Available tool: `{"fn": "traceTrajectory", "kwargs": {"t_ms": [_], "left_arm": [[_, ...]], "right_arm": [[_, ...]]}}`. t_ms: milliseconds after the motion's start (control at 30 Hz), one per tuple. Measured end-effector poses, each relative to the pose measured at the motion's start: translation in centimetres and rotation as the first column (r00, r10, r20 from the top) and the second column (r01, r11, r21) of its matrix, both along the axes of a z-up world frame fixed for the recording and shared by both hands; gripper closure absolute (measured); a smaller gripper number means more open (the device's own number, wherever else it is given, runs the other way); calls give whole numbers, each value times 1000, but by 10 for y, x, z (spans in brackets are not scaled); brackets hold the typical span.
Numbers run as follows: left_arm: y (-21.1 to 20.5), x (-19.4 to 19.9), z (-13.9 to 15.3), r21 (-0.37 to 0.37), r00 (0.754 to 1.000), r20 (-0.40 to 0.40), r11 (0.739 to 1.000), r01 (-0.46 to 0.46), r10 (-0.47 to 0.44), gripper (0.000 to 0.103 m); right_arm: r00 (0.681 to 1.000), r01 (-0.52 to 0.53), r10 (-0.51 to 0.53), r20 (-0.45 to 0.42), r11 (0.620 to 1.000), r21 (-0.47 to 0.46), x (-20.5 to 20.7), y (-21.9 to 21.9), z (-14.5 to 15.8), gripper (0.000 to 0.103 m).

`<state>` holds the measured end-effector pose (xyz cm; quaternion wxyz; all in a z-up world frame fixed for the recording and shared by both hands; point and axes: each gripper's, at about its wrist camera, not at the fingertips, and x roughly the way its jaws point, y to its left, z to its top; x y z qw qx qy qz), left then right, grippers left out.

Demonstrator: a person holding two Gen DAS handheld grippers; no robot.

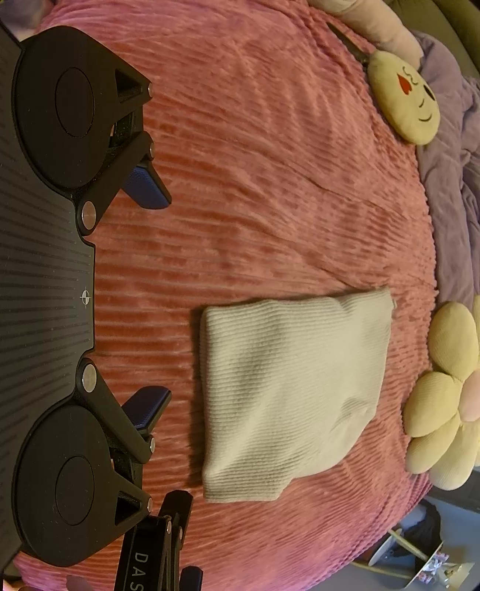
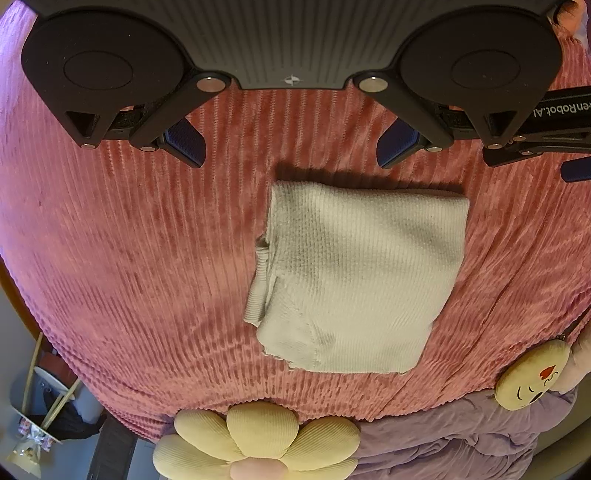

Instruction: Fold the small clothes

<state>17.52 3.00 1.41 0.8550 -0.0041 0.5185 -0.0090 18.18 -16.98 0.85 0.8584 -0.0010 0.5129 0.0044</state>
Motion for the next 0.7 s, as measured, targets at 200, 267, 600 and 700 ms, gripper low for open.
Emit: {"fn": "traceTrajectory", "kwargs": {"t_ms": [200,267,600,700], "left_arm": [[0,0,0,6,1000,4,1000,4,-4,0],[0,0,0,5,1000,3,1000,4,-4,0],[-2,0,1,3,1000,4,1000,5,-5,0],[-3,0,1,5,1000,5,1000,2,-2,0]], "right_arm": [[1000,1,-1,0,1000,-3,0,0,0,4],[1000,1,-1,1,1000,-2,0,0,0,4],[1000,0,0,7,1000,1,0,-2,2,4],[1000,0,0,8,1000,0,-1,-2,2,4]]}}
